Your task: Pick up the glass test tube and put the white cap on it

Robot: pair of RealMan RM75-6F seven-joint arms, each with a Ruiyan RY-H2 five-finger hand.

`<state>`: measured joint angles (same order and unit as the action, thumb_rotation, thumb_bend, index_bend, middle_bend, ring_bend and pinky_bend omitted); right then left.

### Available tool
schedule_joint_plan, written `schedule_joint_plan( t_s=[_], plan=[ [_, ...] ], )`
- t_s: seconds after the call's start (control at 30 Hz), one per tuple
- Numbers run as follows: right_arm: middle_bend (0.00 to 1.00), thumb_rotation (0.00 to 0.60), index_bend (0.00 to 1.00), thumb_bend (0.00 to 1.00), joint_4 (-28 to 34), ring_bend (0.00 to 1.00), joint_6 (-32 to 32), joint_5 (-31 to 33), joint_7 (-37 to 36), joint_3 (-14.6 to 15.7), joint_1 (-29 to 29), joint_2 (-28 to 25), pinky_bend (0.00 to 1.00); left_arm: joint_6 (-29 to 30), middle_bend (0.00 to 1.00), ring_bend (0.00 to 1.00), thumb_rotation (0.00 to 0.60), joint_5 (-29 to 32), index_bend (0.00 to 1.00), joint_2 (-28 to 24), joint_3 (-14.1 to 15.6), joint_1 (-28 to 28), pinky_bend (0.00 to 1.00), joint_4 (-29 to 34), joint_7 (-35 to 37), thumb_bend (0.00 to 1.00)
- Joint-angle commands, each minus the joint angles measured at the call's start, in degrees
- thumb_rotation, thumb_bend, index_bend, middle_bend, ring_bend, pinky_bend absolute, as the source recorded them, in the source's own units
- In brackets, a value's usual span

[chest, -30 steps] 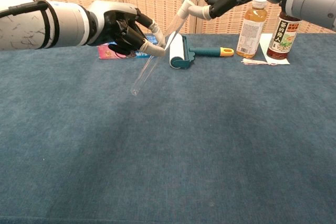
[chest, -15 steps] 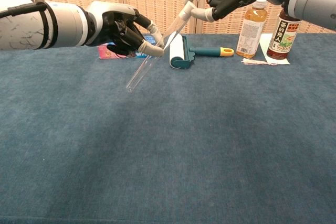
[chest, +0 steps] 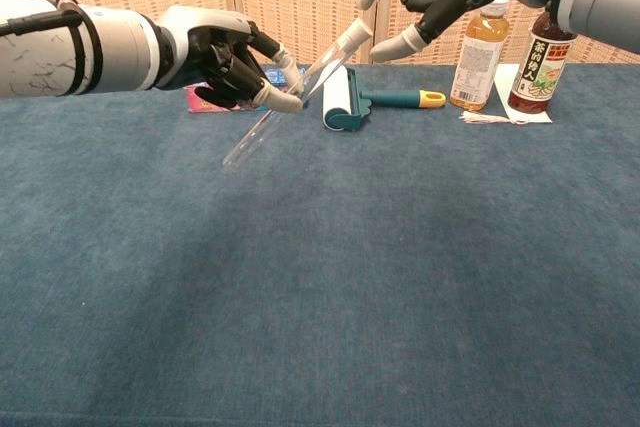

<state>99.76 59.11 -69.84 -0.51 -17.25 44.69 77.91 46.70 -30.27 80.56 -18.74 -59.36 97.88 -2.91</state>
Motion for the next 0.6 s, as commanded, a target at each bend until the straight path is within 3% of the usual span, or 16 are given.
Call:
schedule_joint_plan(
  t_s=[0.03, 0.37, 0.6],
  plan=[
    [1.00, 0.600, 0.50, 0.08, 0.9, 1.00, 0.8, -0.5, -0.6, -0.1, -0.9, -1.4, 1.00, 0.7, 1.00, 1.00, 0.600, -1.0, 0.67, -0.4, 2.0, -0.2, 1.00, -1.1, -2.6, 0.45],
    [1.00, 0.600, 0.49, 0.08, 4.2, 1.00, 4.9, -2.3, -1.7, 0.3, -5.6, -8.7, 1.00, 6.0, 1.00, 1.00, 0.600, -6.3, 0.67, 2.2, 10.2, -0.5, 1.00, -7.1, -15.3, 0.46],
    [1.00, 0.600, 0.49, 0.08, 5.1, 1.00, 6.6, -3.2, -2.2, 1.1, -8.1, -11.5, 1.00, 8.2, 1.00, 1.00, 0.600, -8.5, 0.67, 7.7, 13.0, -1.1, 1.00, -12.0, -23.1, 0.45]
  ],
)
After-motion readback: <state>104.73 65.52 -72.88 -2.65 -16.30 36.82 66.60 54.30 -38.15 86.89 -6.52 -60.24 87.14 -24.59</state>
